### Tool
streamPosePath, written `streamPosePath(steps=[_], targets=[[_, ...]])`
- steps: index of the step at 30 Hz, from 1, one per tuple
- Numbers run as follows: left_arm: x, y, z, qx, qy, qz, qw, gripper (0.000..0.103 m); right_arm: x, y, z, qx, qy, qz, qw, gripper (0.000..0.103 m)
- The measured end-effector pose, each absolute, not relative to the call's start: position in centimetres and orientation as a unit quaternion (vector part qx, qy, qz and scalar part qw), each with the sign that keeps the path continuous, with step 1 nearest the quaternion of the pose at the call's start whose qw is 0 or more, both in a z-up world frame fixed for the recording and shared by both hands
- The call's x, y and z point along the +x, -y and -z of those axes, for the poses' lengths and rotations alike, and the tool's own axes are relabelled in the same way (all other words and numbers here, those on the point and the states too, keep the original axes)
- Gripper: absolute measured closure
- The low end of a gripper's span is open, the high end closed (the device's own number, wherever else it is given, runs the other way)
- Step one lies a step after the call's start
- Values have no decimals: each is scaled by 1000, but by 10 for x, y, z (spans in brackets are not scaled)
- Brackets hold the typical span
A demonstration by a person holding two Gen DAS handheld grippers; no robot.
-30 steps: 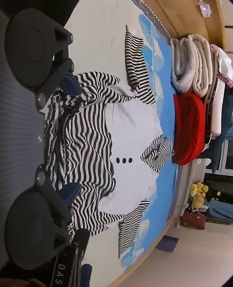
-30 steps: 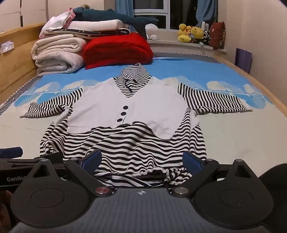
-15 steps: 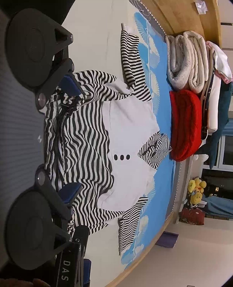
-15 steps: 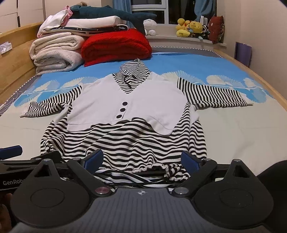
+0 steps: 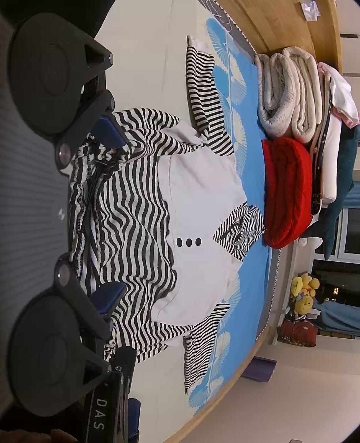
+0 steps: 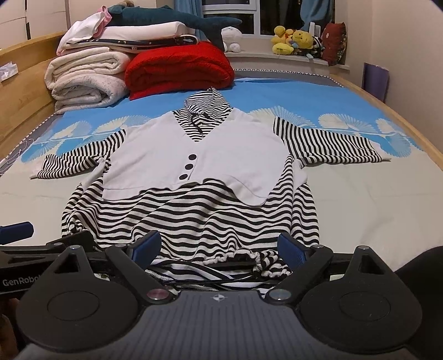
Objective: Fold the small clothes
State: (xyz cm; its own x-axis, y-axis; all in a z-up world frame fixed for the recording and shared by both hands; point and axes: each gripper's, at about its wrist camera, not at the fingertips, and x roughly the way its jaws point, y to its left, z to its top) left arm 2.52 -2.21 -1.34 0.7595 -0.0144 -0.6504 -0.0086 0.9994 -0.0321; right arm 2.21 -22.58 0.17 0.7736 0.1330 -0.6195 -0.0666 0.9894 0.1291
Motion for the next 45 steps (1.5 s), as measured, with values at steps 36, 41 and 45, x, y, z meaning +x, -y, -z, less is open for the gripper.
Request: streamPosePath(steps=[36, 41, 45], targets=[[27, 24, 17, -5, -349, 1, 937, 0, 22, 224, 2, 38, -335, -54, 940, 14], [27, 24, 17, -4, -349, 0, 937, 0, 22, 224, 2, 35, -334, -53, 940, 14], [27, 24, 17, -5, -349, 0, 937, 0, 21, 223, 1, 32, -331, -55, 941, 15]])
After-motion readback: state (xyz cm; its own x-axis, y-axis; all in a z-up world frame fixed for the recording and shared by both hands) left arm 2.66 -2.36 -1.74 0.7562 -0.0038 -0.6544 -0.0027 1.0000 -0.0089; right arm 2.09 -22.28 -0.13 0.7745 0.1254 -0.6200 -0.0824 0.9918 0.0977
